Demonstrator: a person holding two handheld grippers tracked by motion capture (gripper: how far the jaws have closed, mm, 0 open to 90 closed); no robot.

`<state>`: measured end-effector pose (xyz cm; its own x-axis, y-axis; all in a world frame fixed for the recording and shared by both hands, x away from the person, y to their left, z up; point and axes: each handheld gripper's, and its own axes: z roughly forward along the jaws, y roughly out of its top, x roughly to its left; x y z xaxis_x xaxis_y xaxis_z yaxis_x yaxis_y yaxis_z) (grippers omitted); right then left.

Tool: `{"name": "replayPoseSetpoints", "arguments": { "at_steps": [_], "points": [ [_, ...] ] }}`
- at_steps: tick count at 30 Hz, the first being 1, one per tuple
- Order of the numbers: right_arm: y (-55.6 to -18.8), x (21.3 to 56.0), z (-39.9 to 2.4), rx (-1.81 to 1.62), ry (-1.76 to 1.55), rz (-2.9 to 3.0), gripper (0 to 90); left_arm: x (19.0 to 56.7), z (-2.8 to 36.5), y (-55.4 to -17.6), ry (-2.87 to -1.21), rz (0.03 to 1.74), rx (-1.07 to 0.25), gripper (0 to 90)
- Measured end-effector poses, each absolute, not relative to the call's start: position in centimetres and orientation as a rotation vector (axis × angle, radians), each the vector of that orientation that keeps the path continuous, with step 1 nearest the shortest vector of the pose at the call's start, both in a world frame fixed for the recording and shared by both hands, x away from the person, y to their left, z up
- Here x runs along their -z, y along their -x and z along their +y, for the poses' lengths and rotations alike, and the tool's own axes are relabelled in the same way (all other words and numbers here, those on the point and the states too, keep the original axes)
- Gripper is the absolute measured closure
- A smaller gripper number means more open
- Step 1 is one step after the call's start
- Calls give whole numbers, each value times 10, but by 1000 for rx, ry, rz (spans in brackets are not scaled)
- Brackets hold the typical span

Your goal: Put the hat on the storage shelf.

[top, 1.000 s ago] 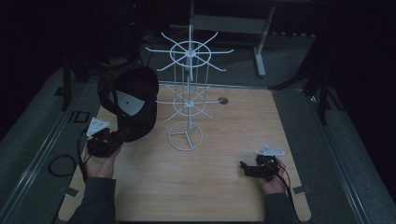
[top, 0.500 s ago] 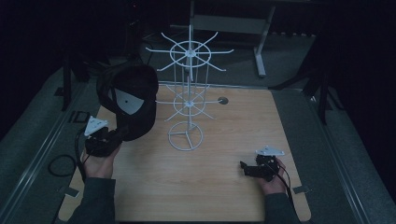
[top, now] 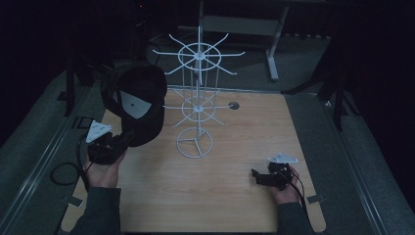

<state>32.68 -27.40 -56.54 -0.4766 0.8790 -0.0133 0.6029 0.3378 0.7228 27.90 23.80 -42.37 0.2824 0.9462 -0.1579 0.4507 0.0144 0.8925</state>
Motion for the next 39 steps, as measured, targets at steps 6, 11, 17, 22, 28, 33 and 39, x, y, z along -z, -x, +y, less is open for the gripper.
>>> {"name": "replayPoseSetpoints", "arguments": {
  "at_steps": [6, 11, 17, 22, 28, 33, 39],
  "points": [
    [-327, 565, -274, -932, -1305, 2205, 132, 419, 238, -277, -1589, 1310, -657, 860],
    [-327, 565, -274, -932, -1307, 2204, 132, 415, 237, -275, -1583, 1302, -665, 860],
    [-327, 565, -274, -932, -1306, 2204, 133, 411, 237, -274, -1580, 1294, -676, 860],
    [-327, 565, -274, -932, -1305, 2204, 132, 406, 236, -272, -1568, 1287, -685, 860],
    [-327, 565, -274, -933, -1305, 2204, 133, 403, 235, -270, -1566, 1276, -686, 860],
    [-327, 565, -274, -932, -1307, 2204, 132, 400, 235, -269, -1559, 1274, -692, 859],
    [-327, 565, -274, -932, -1306, 2204, 133, 397, 235, -266, -1552, 1265, -707, 859]
  ]
}}
